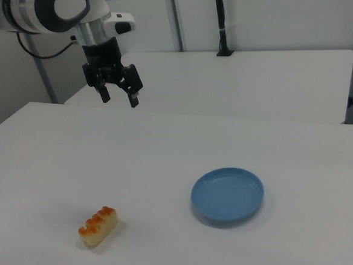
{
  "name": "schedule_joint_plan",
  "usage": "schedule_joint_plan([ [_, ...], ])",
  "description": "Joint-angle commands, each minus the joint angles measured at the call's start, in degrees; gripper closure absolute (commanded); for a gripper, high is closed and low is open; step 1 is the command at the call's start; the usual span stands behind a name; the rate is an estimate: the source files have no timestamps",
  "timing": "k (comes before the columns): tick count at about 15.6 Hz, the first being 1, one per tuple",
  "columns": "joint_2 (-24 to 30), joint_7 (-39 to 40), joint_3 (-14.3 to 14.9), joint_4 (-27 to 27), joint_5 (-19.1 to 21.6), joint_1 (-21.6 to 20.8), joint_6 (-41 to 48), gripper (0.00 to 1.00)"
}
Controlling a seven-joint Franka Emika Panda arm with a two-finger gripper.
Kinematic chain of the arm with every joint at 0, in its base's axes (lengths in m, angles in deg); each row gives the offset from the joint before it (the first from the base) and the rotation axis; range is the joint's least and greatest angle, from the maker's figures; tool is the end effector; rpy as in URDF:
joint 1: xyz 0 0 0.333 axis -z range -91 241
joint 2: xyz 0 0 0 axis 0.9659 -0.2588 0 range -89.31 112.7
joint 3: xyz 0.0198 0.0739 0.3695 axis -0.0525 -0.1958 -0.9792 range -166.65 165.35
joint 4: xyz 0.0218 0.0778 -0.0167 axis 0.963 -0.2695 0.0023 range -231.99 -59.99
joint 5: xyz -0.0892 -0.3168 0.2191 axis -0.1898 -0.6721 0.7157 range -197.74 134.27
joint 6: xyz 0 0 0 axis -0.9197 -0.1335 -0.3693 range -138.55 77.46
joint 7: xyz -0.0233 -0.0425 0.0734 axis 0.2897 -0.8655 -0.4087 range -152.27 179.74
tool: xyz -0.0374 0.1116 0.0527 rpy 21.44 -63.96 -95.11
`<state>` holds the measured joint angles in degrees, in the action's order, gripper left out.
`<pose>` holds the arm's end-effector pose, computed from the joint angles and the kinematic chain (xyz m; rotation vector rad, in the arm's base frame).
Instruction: Put the bread on a plate
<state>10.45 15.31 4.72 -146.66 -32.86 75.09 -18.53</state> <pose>0.5719 -0.0563 0.6541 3.1137 -0.1036 0.0813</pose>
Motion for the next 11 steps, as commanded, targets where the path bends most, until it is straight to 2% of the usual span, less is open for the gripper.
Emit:
schedule_joint_plan([
  [1, 0.8, 0.0, 1.1, -0.7, 0.9, -0.8, 0.7, 0.0],
  [11, 0.8, -0.7, 2.4, -0.6, 1.8, -1.0, 0.1, 0.0],
])
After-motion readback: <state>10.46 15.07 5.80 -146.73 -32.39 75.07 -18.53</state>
